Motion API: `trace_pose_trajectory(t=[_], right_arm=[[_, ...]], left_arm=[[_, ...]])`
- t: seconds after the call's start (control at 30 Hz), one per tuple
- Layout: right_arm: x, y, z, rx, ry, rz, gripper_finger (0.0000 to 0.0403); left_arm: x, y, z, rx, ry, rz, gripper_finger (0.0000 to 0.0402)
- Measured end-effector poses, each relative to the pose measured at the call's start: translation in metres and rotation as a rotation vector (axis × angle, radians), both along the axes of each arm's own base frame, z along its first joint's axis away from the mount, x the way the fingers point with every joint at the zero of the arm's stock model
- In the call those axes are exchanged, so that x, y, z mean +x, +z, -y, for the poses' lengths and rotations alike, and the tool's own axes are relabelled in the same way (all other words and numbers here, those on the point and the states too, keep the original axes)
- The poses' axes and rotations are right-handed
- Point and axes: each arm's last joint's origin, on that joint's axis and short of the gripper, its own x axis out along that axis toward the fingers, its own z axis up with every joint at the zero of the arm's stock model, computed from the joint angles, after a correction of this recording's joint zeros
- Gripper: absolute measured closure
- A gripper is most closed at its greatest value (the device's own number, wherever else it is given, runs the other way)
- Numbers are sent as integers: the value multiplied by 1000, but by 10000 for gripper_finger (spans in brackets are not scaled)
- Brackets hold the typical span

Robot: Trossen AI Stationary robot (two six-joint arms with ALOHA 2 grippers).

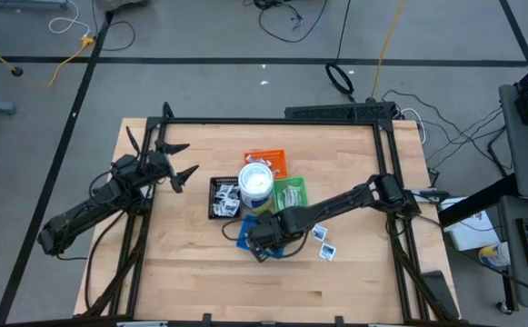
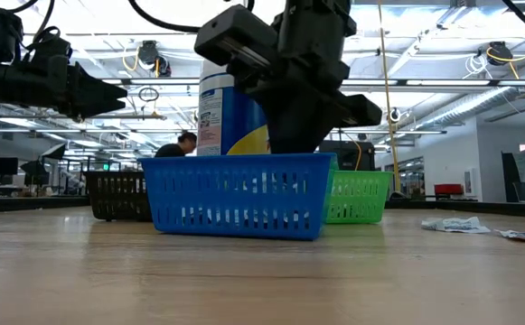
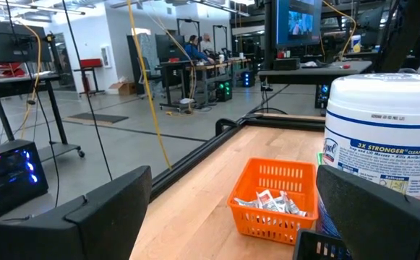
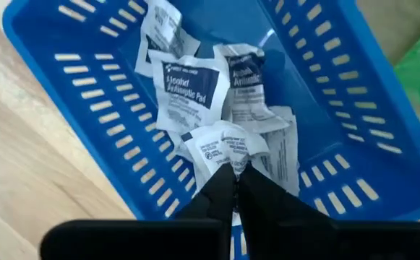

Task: Pick & Place First Aid Supplies
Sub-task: Put the blue alcohol pad into the blue bin

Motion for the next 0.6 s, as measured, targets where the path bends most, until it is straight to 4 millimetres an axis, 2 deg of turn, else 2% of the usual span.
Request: trace_pose_trajectory(t=[0.13, 0.4, 0.6], right_arm=[[1, 0, 0, -4, 14, 8, 364], [3, 9, 0, -11, 30, 28, 271], [2, 32, 4, -17, 21, 78, 232]], left_arm=[[0, 0, 0, 0, 0, 0, 4], [0, 0, 0, 0, 0, 0, 4], [0, 0, 0, 0, 0, 0, 4]])
